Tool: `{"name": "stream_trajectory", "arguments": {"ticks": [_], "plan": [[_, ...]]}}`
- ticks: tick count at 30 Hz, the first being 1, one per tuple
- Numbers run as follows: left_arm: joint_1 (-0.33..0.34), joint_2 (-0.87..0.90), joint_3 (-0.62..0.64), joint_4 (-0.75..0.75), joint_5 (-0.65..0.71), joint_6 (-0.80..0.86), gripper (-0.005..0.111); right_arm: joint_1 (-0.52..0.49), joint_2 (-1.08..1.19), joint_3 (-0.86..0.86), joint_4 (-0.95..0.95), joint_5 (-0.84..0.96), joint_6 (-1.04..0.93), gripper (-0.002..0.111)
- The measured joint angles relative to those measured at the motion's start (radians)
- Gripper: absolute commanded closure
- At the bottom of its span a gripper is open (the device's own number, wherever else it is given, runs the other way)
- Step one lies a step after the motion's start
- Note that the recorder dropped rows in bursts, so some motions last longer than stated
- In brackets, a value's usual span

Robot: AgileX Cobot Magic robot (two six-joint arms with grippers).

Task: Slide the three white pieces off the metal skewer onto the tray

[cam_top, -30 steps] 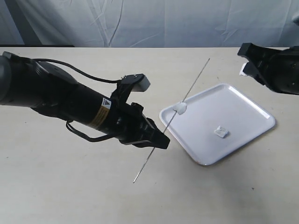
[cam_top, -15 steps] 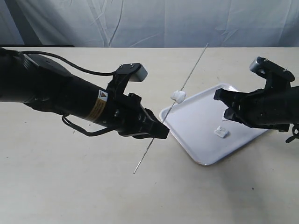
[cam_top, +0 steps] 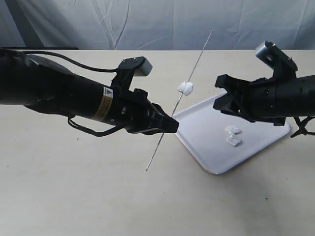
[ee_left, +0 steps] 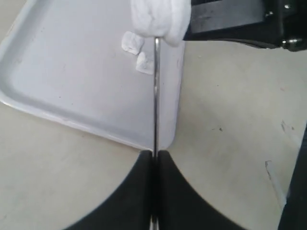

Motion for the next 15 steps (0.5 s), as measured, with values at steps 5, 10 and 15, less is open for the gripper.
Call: {"name": "stream_trajectory", "arguments": {"ticks": [5,10,15], "plan": [[0.0,0.0,-0.037,-0.039,-0.062,0.005,0.107,0.0,-0.16,-0.002,0.032,0.155,-0.029,0.087],[0.0,0.0,-0.051,-0.046,-0.092,-0.002,0.107,0.0,-0.253,-0.002,0.032,0.192,-0.033,0.081],[0.0,0.0,-0.06,-0.059,-0.156,-0.004,0.107,0.0,-0.291,-0.002,0.032,0.192,-0.035,0.072]]}}
